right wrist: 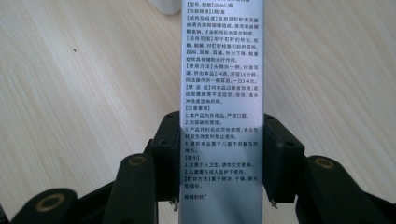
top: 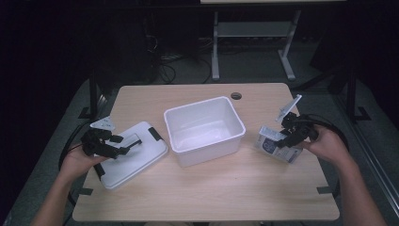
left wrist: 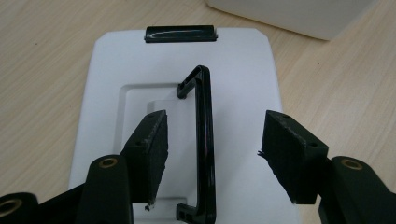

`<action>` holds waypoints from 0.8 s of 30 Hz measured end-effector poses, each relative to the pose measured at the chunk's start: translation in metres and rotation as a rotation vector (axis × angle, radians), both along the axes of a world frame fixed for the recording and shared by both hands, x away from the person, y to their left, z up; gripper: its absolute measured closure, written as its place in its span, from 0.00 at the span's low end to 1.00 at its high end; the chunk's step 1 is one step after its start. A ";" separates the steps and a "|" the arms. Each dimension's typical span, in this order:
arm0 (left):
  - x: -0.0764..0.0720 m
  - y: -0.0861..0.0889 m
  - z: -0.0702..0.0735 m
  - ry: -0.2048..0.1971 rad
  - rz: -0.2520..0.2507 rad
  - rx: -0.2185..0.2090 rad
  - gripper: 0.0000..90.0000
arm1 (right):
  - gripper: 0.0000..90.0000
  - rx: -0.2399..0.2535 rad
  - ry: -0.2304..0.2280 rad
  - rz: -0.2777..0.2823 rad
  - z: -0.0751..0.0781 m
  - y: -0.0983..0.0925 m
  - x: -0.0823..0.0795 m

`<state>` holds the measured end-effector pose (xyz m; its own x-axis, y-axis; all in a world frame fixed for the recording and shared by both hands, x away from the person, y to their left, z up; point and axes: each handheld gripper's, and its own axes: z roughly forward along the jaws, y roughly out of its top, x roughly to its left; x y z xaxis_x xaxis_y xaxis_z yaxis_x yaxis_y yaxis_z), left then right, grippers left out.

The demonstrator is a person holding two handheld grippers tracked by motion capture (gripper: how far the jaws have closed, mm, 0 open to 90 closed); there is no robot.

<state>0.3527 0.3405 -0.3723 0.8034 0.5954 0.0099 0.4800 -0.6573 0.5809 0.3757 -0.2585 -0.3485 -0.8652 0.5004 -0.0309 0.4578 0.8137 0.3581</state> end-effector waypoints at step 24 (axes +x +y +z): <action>0.000 -0.001 0.003 -0.008 -0.006 -0.017 0.44 | 0.61 0.031 -0.047 0.058 0.055 0.007 -0.010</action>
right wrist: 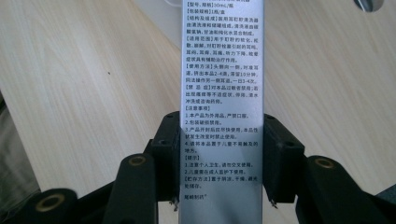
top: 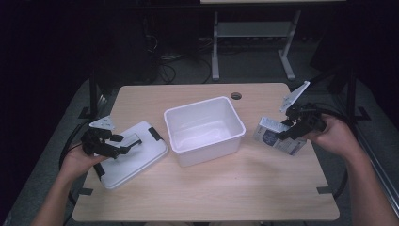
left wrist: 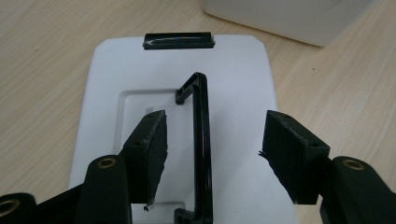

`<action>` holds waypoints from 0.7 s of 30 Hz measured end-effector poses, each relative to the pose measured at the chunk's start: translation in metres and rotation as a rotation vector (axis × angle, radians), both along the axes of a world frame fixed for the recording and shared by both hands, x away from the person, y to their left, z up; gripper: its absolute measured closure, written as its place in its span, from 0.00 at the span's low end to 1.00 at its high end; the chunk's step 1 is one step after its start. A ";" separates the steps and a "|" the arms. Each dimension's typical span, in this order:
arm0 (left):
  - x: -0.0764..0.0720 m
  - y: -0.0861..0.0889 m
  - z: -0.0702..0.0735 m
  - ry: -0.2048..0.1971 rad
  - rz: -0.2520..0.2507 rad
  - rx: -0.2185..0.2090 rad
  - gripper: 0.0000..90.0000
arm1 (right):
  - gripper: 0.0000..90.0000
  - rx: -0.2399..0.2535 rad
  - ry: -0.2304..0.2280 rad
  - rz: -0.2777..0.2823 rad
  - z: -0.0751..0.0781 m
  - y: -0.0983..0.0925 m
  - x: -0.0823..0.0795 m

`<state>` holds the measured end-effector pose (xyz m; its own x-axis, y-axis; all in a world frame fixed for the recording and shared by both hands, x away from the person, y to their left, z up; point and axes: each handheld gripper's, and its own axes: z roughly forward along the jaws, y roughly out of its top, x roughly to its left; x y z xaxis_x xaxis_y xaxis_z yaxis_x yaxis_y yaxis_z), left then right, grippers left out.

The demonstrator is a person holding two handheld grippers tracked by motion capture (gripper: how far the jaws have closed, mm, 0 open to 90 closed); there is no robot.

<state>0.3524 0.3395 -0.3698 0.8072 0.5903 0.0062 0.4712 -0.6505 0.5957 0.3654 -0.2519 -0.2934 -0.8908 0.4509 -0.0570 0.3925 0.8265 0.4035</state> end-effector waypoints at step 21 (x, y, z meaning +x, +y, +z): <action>-0.001 0.002 0.001 0.004 -0.005 -0.008 0.44 | 0.61 0.004 -0.024 0.086 0.045 0.030 0.000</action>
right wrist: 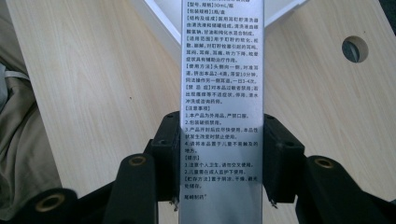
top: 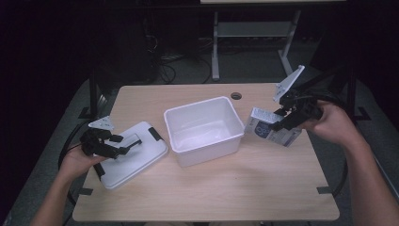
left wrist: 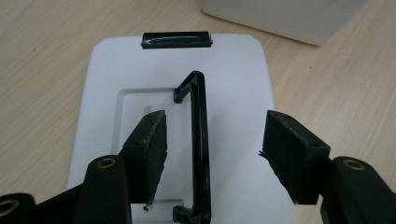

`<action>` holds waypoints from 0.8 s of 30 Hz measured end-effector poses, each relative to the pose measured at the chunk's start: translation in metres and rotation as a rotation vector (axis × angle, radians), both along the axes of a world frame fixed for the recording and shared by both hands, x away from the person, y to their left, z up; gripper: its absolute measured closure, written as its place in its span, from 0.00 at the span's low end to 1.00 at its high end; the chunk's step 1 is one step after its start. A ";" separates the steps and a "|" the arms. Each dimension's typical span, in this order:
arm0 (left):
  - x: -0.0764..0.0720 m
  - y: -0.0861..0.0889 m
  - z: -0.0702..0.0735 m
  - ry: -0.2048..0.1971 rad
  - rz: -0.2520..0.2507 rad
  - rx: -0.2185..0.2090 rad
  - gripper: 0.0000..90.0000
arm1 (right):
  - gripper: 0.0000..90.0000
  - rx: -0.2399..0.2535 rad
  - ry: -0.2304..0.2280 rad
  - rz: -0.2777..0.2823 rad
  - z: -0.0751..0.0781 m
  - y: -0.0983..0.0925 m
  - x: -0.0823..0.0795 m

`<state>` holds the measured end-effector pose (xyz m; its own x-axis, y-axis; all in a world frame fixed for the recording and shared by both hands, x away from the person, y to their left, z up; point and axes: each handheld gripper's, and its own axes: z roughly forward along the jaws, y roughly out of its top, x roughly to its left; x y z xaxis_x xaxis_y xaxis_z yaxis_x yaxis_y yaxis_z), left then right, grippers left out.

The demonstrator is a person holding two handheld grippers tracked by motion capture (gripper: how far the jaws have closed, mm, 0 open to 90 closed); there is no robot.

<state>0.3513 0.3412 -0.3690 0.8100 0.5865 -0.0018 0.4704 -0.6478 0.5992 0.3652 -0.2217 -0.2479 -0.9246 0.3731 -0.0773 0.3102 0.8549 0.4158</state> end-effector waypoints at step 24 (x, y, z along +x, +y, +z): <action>0.001 -0.002 0.001 0.001 -0.011 0.003 0.43 | 0.61 -0.001 0.007 0.105 0.015 0.047 0.015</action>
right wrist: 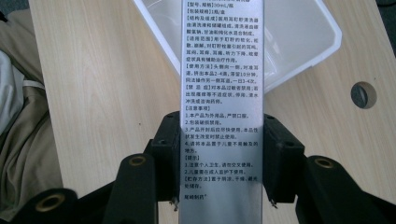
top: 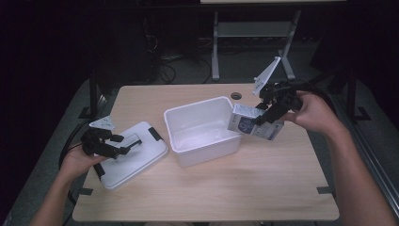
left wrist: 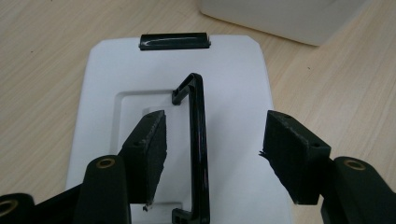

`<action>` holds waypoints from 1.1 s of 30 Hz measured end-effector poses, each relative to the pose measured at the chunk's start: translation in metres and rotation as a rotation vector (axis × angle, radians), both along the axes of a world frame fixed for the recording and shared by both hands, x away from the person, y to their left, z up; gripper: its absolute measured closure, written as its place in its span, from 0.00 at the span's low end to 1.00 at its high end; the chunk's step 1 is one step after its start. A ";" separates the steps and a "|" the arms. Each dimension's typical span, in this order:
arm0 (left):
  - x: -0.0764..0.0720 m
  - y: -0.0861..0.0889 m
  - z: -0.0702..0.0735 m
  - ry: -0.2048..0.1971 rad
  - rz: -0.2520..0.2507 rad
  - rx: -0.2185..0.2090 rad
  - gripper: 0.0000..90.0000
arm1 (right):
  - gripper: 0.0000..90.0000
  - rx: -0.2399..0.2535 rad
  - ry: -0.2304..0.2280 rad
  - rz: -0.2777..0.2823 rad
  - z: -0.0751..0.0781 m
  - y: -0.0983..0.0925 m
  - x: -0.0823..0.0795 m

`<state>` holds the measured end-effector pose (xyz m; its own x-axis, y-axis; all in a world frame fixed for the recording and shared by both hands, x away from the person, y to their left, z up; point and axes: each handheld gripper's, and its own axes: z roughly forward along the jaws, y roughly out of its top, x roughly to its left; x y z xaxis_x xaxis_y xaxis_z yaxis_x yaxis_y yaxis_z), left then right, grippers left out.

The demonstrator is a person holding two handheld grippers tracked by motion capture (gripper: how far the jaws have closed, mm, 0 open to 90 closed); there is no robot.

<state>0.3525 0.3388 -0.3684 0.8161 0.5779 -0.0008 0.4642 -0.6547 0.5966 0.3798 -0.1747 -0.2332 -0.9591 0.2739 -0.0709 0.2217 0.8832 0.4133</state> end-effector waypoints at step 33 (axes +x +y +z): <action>0.001 0.000 0.001 0.004 -0.002 -0.003 0.43 | 0.61 -0.015 -0.005 0.116 0.003 0.057 0.022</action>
<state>0.3534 0.3384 -0.3670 0.8170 0.5765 -0.0059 0.4654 -0.6535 0.5969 0.4023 -0.1175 -0.2298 -0.9840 0.1595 -0.0793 0.1150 0.9090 0.4006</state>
